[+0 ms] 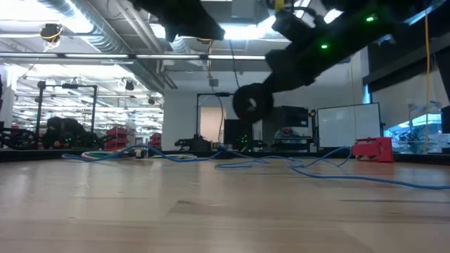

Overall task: Coil cords
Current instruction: Coil the blue wire onto the black spool

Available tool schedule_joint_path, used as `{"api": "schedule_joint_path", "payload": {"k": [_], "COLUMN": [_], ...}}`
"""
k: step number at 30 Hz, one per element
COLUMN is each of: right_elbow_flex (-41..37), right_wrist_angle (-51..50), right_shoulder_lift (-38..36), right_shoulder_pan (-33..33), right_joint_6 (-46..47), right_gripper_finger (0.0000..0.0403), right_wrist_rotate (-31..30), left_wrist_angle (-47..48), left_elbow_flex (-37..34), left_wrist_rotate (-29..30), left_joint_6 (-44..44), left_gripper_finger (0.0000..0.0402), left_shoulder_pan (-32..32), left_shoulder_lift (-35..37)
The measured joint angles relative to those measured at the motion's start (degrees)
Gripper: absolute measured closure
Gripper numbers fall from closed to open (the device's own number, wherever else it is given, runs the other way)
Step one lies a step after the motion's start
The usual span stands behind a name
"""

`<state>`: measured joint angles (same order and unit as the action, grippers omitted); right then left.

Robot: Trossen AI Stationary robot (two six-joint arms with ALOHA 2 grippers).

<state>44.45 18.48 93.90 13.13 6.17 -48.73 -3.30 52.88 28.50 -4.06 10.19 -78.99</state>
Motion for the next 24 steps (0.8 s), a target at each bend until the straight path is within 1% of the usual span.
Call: {"api": "schedule_joint_path", "payload": {"k": [2, 6, 11, 15, 19, 22, 24], "right_elbow_flex": [0.0, 0.0, 0.0, 0.0, 0.0, 0.0, 0.0], "right_wrist_angle": [3.5, 10.3, 18.3, 27.1, 34.3, 36.1, 36.3], "right_shoulder_lift": [0.8, 1.3, 1.0, 0.0, -0.1, -0.1, -0.1], "right_shoulder_pan": [-1.2, -3.2, -5.4, -5.3, -5.3, -5.3, -5.2], "right_joint_6": [-1.6, -3.8, -8.1, -12.6, -15.5, -15.5, -15.6], "right_gripper_finger": [0.0397, 0.0397, 0.0397, 0.0397, 0.0397, 0.0397, 0.0397], "right_wrist_rotate": [1.7, 3.6, 5.9, 6.4, 8.4, 10.9, 10.9], "left_wrist_angle": [-0.6, -1.6, -4.0, -4.3, -8.1, -8.6, -7.6], "left_elbow_flex": [0.0, 0.0, 0.0, 0.0, 0.0, 0.0, 0.0], "left_wrist_rotate": [-0.2, -2.4, -2.6, -2.9, -3.0, -3.0, -3.0], "left_joint_6": [0.1, 0.2, 1.5, 1.5, 1.6, 2.6, 3.1], "left_gripper_finger": [0.0396, 0.0396, 0.0396, 0.0396, 0.0396, 0.0396, 0.0396], "left_shoulder_pan": [0.4, 0.6, 0.5, 0.1, -0.3, -0.2, -0.4], "left_shoulder_lift": [-0.4, -1.7, -3.1, -3.7, -5.1, -5.9, -6.1]}}
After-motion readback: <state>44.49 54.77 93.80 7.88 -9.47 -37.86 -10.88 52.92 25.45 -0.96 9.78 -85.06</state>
